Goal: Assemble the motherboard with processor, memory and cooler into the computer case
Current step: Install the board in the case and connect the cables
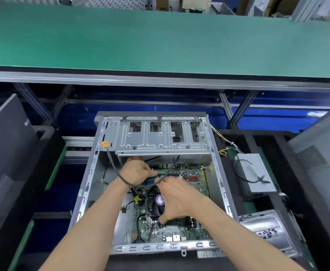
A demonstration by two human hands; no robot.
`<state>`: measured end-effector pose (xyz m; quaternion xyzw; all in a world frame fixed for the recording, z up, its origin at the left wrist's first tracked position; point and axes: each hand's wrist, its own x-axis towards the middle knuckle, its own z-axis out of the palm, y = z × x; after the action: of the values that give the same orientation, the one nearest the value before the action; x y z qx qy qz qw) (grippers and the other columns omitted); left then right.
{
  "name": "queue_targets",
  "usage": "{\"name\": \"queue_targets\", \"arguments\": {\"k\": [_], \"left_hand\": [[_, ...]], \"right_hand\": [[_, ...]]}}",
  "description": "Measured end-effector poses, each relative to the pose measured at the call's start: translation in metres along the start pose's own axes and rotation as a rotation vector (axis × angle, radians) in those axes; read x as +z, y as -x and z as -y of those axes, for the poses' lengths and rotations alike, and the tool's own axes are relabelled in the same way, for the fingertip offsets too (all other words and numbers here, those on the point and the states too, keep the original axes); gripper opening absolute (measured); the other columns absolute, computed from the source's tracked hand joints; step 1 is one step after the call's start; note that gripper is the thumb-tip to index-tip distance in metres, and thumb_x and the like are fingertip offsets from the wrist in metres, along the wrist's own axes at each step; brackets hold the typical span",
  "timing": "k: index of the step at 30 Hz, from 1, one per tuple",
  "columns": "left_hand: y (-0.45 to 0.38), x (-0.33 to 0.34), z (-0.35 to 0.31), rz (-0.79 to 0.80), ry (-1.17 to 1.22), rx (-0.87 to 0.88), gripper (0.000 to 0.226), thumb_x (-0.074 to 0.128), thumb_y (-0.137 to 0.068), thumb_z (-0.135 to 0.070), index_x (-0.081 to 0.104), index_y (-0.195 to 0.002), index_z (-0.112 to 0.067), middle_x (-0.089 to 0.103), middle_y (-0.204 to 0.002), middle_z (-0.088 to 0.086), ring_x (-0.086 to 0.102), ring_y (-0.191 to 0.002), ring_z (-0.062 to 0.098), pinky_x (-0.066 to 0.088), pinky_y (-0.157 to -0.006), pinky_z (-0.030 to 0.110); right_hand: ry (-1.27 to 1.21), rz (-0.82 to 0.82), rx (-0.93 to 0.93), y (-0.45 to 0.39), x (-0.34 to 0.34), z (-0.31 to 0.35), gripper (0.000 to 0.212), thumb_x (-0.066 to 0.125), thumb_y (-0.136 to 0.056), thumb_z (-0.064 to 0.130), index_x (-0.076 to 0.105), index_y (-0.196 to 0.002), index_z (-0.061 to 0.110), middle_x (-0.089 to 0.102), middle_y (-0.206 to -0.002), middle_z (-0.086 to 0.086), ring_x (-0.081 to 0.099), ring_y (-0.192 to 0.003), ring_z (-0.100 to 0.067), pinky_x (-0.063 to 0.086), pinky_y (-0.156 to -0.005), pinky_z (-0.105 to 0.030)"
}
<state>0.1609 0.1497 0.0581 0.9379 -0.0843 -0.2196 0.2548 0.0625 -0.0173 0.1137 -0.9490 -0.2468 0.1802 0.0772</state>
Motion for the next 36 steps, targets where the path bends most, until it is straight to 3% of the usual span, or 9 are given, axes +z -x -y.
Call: {"name": "queue_targets", "arguments": {"k": [5, 14, 16, 20, 25, 31, 36], "left_hand": [[-0.001, 0.001, 0.002, 0.021, -0.042, 0.018, 0.033, 0.069, -0.087, -0.054, 0.073, -0.070, -0.026, 0.057, -0.055, -0.013, 0.053, -0.060, 0.004, 0.036, -0.051, 0.017], [-0.004, -0.001, 0.000, 0.067, -0.101, -0.057, 0.041, 0.062, -0.087, -0.064, 0.066, -0.069, -0.028, 0.061, -0.077, -0.007, 0.055, -0.101, 0.020, 0.039, -0.076, 0.028], [-0.004, 0.001, 0.000, 0.017, -0.132, -0.068, 0.047, 0.063, -0.085, -0.066, 0.067, -0.068, -0.023, 0.059, -0.072, -0.005, 0.056, -0.097, 0.021, 0.044, -0.078, 0.029], [0.003, 0.002, -0.003, -0.057, -0.151, -0.055, 0.051, 0.066, -0.082, -0.068, 0.077, -0.075, -0.019, 0.058, -0.064, -0.005, 0.053, -0.082, 0.020, 0.041, -0.066, 0.028], [0.012, -0.003, -0.010, -0.068, -0.214, -0.089, 0.061, 0.063, -0.081, -0.072, 0.067, -0.060, -0.015, 0.057, -0.061, 0.000, 0.051, -0.066, 0.018, 0.046, -0.063, 0.029], [0.024, -0.008, -0.011, -0.138, -0.107, -0.053, 0.044, 0.075, -0.079, -0.058, 0.061, -0.063, -0.020, 0.070, -0.078, 0.002, 0.065, -0.077, 0.022, 0.049, -0.066, 0.029], [0.047, -0.020, -0.013, -0.160, 0.005, -0.099, 0.031, 0.077, -0.082, -0.043, 0.061, -0.071, -0.020, 0.066, -0.077, -0.002, 0.063, -0.078, 0.019, 0.044, -0.065, 0.026]], "right_hand": [[0.028, 0.000, -0.026, 0.000, 0.001, -0.001, 0.063, 0.083, -0.061, 0.056, 0.045, -0.086, 0.012, 0.051, -0.087, -0.005, 0.046, -0.074, -0.024, 0.039, -0.061, -0.032], [-0.016, 0.027, -0.003, 0.001, -0.001, 0.003, 0.064, 0.087, -0.061, 0.052, 0.043, -0.087, 0.014, 0.052, -0.095, -0.004, 0.046, -0.081, -0.022, 0.043, -0.066, -0.033], [-0.016, 0.029, 0.012, 0.002, -0.001, 0.004, 0.063, 0.087, -0.060, 0.051, 0.043, -0.086, 0.015, 0.054, -0.096, -0.005, 0.049, -0.082, -0.022, 0.043, -0.065, -0.033], [-0.023, 0.038, 0.074, 0.002, -0.004, 0.006, 0.064, 0.088, -0.057, 0.051, 0.050, -0.091, 0.013, 0.058, -0.089, -0.003, 0.055, -0.079, -0.025, 0.042, -0.062, -0.033], [-0.029, 0.048, 0.087, 0.003, -0.001, 0.007, 0.063, 0.088, -0.058, 0.051, 0.051, -0.091, 0.013, 0.056, -0.085, -0.003, 0.056, -0.081, -0.026, 0.045, -0.064, -0.034], [-0.056, 0.062, 0.104, 0.003, 0.001, 0.006, 0.065, 0.089, -0.057, 0.050, 0.050, -0.095, 0.013, 0.052, -0.084, 0.000, 0.054, -0.078, -0.025, 0.042, -0.060, -0.033], [-0.013, 0.048, 0.092, 0.007, 0.002, 0.008, 0.076, 0.085, -0.063, 0.053, 0.051, -0.117, 0.013, 0.057, -0.110, -0.006, 0.057, -0.097, -0.029, 0.052, -0.074, -0.039]]}}
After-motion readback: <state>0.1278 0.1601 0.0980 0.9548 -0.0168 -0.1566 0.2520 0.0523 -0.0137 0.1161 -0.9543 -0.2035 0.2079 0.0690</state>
